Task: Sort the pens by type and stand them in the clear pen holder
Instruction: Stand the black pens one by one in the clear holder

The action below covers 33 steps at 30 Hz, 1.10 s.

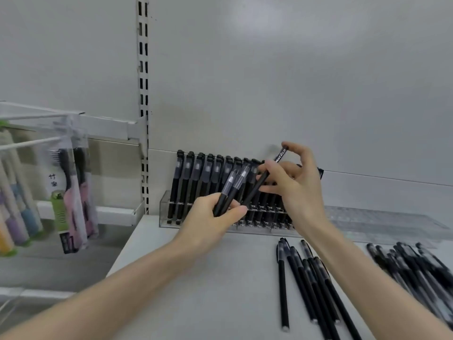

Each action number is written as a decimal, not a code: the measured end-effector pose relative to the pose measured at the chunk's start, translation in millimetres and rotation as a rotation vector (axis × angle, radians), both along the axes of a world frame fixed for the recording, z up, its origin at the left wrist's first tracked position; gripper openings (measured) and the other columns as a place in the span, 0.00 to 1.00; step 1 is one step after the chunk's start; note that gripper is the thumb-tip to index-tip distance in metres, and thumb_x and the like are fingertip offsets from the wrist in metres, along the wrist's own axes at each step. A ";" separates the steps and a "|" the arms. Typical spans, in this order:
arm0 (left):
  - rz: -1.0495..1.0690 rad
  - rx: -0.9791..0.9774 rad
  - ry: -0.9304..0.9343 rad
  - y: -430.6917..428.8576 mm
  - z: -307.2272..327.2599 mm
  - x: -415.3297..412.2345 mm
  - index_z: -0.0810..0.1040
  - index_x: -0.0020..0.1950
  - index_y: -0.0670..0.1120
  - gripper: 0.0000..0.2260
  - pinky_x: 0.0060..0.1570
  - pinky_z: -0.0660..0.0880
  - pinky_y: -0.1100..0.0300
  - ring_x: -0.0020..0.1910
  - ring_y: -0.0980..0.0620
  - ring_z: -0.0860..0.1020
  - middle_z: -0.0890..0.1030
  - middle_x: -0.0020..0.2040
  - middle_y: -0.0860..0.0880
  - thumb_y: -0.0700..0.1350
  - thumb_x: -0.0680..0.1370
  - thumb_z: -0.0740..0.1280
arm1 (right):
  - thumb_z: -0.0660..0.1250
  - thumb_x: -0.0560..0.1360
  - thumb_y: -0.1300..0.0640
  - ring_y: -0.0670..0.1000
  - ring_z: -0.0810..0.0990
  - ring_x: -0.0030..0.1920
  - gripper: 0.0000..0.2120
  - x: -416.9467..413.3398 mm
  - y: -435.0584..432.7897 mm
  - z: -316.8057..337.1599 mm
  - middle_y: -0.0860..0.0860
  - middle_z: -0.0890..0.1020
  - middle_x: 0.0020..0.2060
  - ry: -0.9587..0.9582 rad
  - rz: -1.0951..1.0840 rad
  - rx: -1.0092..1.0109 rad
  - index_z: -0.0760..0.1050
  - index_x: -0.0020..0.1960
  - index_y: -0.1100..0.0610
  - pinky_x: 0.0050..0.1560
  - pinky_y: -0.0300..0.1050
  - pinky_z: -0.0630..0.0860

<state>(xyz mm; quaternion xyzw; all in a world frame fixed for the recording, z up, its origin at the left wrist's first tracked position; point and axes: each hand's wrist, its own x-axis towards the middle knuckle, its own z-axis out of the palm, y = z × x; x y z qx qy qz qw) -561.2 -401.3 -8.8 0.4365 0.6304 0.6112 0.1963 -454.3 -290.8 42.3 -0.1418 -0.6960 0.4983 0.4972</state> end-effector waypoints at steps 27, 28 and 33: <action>0.076 0.171 0.037 -4.6 -19.3 1.9 0.73 0.47 0.44 0.11 0.24 0.62 0.71 0.25 0.54 0.59 0.63 0.28 0.49 0.49 0.81 0.56 | 0.71 0.73 0.63 0.48 0.83 0.40 0.15 -9.6 24.2 -7.0 0.50 0.83 0.37 -0.246 -0.092 0.443 0.76 0.53 0.46 0.49 0.51 0.80; 0.068 0.165 0.031 -4.3 -19.7 2.3 0.73 0.47 0.44 0.11 0.23 0.63 0.71 0.25 0.54 0.59 0.63 0.28 0.49 0.49 0.81 0.56 | 0.70 0.73 0.63 0.48 0.83 0.39 0.14 -9.6 25.3 -3.9 0.51 0.83 0.37 -0.261 -0.082 0.447 0.76 0.53 0.46 0.49 0.51 0.80; 0.051 0.134 0.019 -3.1 -20.1 1.5 0.73 0.47 0.45 0.10 0.24 0.64 0.73 0.24 0.54 0.60 0.64 0.28 0.48 0.49 0.81 0.57 | 0.70 0.74 0.65 0.46 0.83 0.36 0.14 -12.2 29.2 2.6 0.51 0.83 0.35 -0.307 -0.048 0.450 0.78 0.55 0.51 0.49 0.49 0.81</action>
